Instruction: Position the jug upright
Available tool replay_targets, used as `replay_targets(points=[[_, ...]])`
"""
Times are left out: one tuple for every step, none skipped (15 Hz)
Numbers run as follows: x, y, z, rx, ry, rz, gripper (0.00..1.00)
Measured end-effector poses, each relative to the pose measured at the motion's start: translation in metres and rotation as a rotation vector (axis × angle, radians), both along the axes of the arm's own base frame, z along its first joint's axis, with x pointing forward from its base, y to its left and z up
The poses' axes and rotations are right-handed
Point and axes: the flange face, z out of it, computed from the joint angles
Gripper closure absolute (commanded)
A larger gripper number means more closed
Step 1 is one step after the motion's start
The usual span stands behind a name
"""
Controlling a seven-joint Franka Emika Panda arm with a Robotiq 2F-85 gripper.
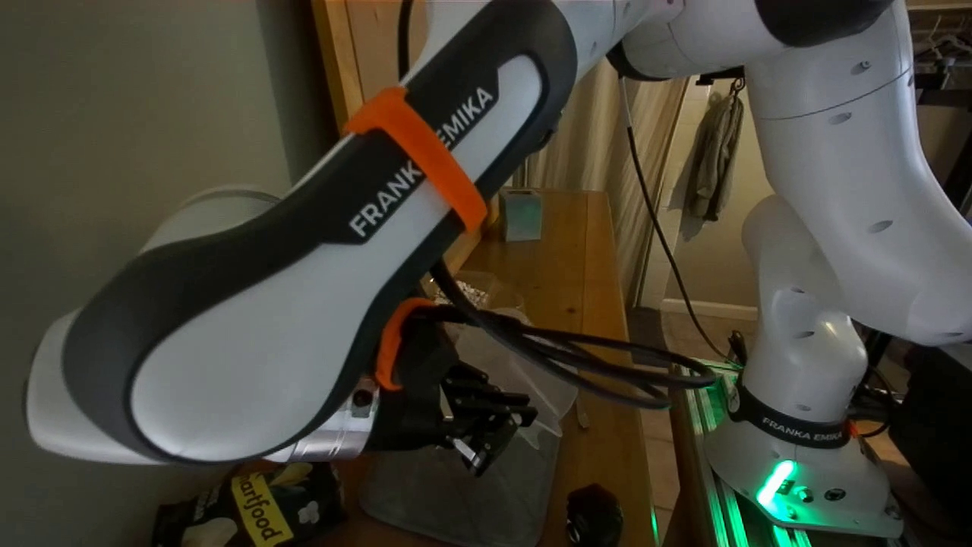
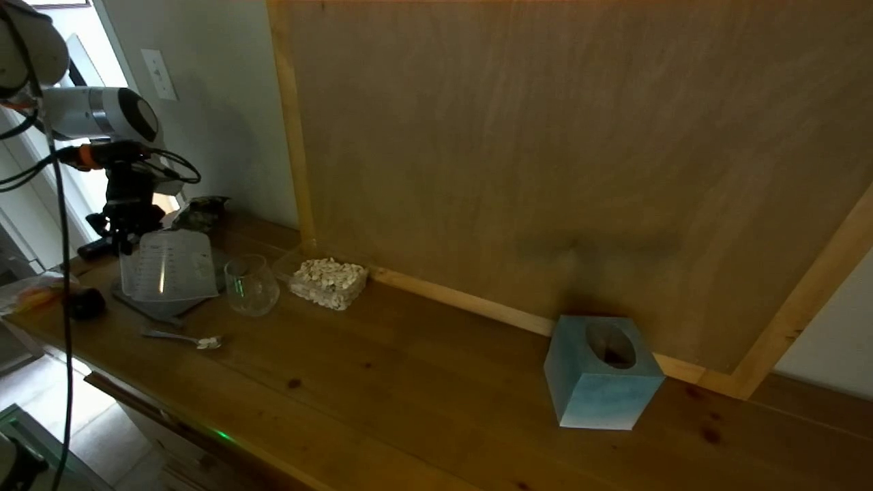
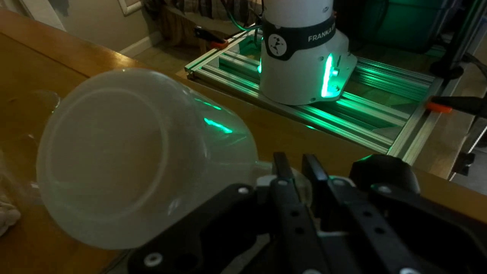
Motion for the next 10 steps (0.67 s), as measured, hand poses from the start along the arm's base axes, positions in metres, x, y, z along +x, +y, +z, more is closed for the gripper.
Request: replay_targets(points=[[0.003,0.002,0.0,0.001,-0.005,0.013,0.96],[0.005,0.004,0.0,0.0,-0.012,0.029,0.96],[0.008,0.006,0.001,-0.003,-0.019,0.048,0.96],[0.01,0.008,0.001,-0.006,-0.025,0.072,0.96],[0.012,0.009,0.002,-0.01,-0.029,0.102,0.96],[0.014,0.011,0.002,-0.012,-0.031,0.136,0.96],[0.015,0.013,0.001,-0.013,-0.03,0.171,0.96],[0.015,0.016,0.0,-0.013,-0.025,0.203,0.6],[0.015,0.018,-0.002,-0.013,-0.017,0.229,0.6],[0.014,0.021,-0.004,-0.009,-0.011,0.247,0.54]])
